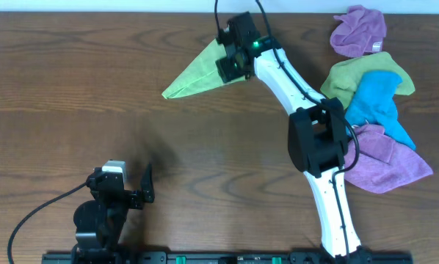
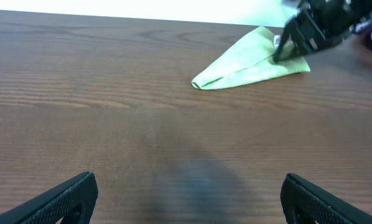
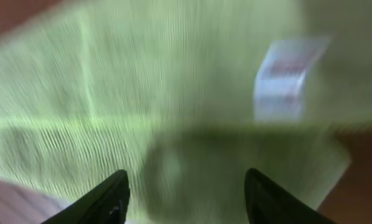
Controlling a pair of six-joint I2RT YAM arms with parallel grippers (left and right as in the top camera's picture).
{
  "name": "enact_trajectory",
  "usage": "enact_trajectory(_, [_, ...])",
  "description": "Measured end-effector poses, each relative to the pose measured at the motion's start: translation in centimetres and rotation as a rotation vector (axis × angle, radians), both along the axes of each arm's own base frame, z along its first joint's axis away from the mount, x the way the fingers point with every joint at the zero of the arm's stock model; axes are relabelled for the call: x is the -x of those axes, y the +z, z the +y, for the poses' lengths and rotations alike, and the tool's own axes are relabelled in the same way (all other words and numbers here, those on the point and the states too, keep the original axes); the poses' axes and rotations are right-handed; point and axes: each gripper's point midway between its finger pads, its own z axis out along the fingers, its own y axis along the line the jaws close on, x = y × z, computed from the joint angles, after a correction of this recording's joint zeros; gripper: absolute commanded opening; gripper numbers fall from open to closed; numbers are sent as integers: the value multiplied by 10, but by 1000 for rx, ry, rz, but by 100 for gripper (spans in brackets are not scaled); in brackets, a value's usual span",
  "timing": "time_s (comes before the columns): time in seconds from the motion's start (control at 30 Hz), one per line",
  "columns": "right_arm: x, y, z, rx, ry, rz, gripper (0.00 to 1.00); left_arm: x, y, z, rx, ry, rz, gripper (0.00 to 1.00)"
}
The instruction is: Fold the cloth
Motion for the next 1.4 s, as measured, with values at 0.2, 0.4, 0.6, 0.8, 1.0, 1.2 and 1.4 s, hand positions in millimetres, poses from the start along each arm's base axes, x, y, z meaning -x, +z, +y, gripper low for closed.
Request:
enact_trajectory(0.2, [32, -14, -6, 52, 8, 129, 42, 0, 0, 0, 0, 0, 0, 95])
enact_trajectory(0.4, [36, -15, -1, 52, 13, 134, 54, 0, 0, 0, 0, 0, 0, 95])
enact_trajectory(0.6, [31, -12, 0, 42, -6, 120, 55, 0, 0, 0, 0, 0, 0, 95])
enact_trajectory(0.8, [-1, 3, 9, 3, -25, -20, 51, 0, 0, 0, 0, 0, 0, 95])
enact_trajectory(1.0, [-16, 12, 14, -23, -33, -85, 42, 0, 0, 0, 0, 0, 0, 95])
enact_trajectory(1.2, [-13, -5, 10, -3, -48, -48, 1, 0, 0, 0, 0, 0, 0, 95])
enact_trajectory(1.4, [3, -17, 3, 29, -53, 26, 1, 0, 0, 0, 0, 0, 0, 96])
